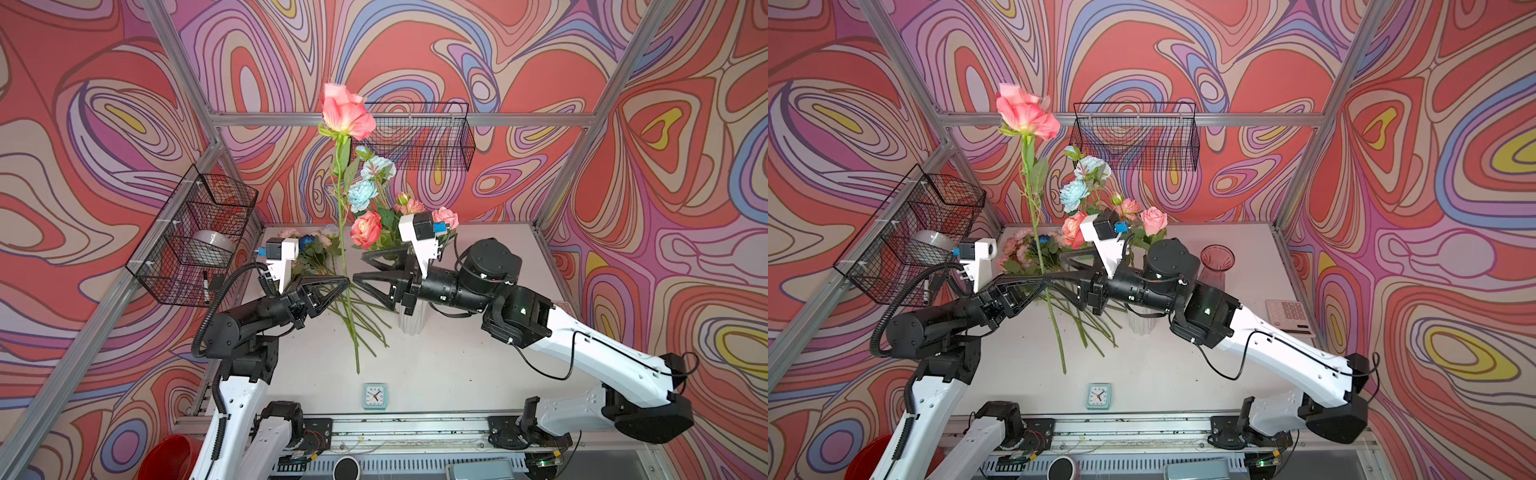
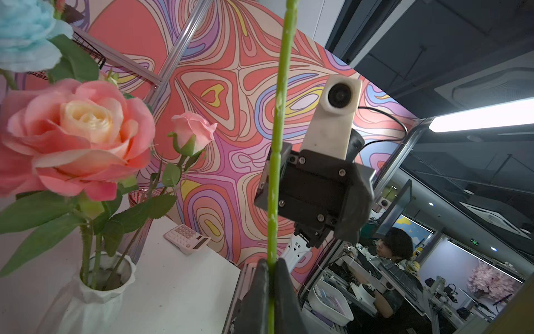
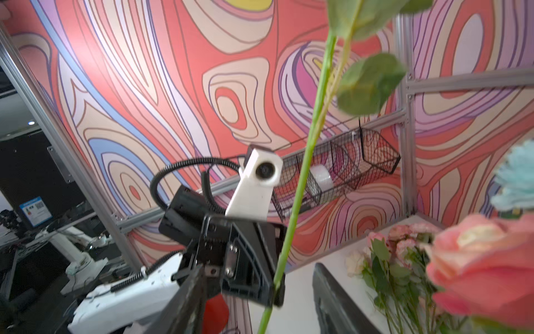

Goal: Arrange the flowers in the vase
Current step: 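Grasp the rose stem with the right gripper while the left opens to release it, then lower the pink rose stem into the white vase with the right gripper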

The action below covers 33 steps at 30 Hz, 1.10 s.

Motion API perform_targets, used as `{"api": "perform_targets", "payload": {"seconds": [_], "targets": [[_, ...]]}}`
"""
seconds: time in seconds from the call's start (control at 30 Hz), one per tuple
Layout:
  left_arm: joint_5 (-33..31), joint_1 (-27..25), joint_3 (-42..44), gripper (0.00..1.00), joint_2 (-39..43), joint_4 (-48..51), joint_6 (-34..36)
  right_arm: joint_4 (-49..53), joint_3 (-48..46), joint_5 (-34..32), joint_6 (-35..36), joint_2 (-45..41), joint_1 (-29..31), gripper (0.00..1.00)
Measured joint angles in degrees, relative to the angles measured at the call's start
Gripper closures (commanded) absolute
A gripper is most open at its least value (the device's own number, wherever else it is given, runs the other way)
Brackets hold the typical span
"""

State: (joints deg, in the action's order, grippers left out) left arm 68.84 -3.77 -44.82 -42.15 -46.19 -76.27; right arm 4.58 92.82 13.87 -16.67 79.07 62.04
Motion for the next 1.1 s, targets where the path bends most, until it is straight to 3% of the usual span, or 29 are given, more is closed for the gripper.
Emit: {"api": "perform_targets", "payload": {"seconds": [0.1, 0.17, 0.33, 0.37, 0.5, 0.57, 0.63, 0.87, 1.1], "targets": [[1.0, -1.0, 0.0, 1.00, -0.6, -4.0, -2.0, 1.1, 6.8, -1.1, 0.5, 4.2, 0.0, 0.40], [1.6, -1.6, 0.0, 1.00, -0.8, -5.4, -2.7, 2.6, 10.8, -1.0, 0.9, 6.9, 0.0, 0.49], [2.2, -1.9, 0.0, 1.00, -1.2, -5.9, -2.7, 6.1, 14.6, -0.5, 1.4, 10.3, 0.0, 0.94], [2.2, -1.9, 0.0, 0.93, -1.2, -5.3, -2.3, 6.8, 14.7, -0.5, 1.6, 10.3, 0.0, 0.99], [1.5, -1.9, 0.0, 0.25, -0.6, 1.2, 2.0, 7.9, 13.8, -1.0, 2.3, 9.5, 0.3, 1.00], [0.4, -1.9, -0.1, 0.09, 0.3, 6.3, 5.2, 8.6, 11.8, -1.9, 2.6, 7.7, 0.3, 1.00], [-1.2, -1.9, -0.2, 0.01, 1.3, 11.6, 8.4, 9.8, 9.4, -3.4, 3.4, 5.3, 0.2, 1.00], [-11.6, -1.9, -2.1, 0.00, 5.4, 33.0, 21.9, 12.9, 3.0, -12.5, 10.3, -4.2, 0.2, 1.00], [-19.1, -1.9, -2.0, 0.00, 8.5, 43.0, 28.5, 10.4, 1.7, -23.5, 21.4, -7.3, 0.2, 1.00]]}}
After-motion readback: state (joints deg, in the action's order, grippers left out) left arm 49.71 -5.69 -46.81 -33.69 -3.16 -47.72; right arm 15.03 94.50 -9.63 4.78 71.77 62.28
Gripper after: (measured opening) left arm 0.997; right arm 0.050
